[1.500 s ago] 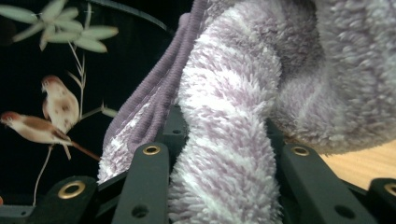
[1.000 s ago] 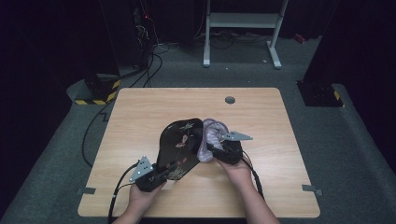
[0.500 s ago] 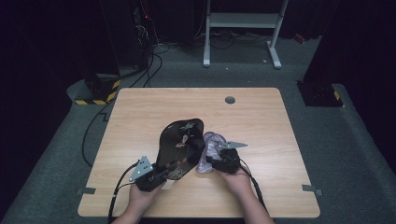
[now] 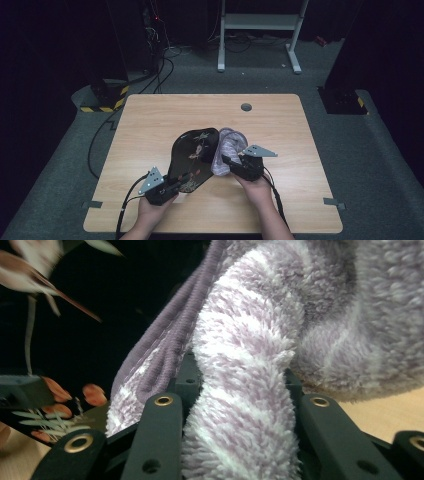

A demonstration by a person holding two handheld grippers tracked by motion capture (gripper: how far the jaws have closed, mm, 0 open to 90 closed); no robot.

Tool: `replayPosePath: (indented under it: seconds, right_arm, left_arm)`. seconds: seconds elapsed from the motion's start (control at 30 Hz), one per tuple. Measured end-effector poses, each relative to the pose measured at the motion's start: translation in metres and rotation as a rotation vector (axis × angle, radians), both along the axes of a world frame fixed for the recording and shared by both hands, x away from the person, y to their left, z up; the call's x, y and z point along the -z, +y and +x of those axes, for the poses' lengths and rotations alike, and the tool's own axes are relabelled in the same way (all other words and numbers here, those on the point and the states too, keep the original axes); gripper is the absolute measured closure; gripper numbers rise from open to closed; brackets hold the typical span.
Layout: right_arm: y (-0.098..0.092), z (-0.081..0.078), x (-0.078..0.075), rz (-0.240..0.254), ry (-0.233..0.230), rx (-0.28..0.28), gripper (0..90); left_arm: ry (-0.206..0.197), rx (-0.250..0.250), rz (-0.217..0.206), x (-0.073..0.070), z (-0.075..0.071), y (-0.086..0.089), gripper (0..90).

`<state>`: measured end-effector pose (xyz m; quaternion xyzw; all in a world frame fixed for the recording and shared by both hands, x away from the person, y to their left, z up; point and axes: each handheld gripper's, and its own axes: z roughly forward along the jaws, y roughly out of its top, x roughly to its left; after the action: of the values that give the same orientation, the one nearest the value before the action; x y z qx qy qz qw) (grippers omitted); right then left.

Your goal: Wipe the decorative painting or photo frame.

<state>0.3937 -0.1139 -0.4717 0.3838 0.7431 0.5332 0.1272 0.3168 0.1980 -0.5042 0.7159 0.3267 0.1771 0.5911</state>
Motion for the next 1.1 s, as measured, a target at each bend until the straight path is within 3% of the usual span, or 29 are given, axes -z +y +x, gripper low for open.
replayPosePath:
  seconds: [0.1,0.37,0.6,0.8,1.1]
  right_arm:
    - [0.002,-0.002,-0.005,-0.001,-0.022,0.000,66.9]
    - [0.006,0.004,0.011,-0.060,0.029,-0.007,66.9]
    - [0.005,0.008,0.030,-0.098,0.118,-0.028,67.1]
    - [0.010,0.007,0.047,-0.171,0.204,-0.068,67.5]
    - [0.012,0.003,0.049,-0.178,0.194,-0.074,67.6]
  left_arm:
    - [0.003,-0.002,0.000,0.000,0.000,0.000,79.8]
    - [0.009,-0.004,-0.003,0.000,0.000,0.001,79.5]
    - [0.006,-0.002,-0.003,0.000,0.001,0.001,79.5]
    - [0.005,-0.004,-0.002,0.000,0.001,0.002,79.5]
    - [0.014,-0.005,-0.008,0.000,0.002,0.002,79.5]
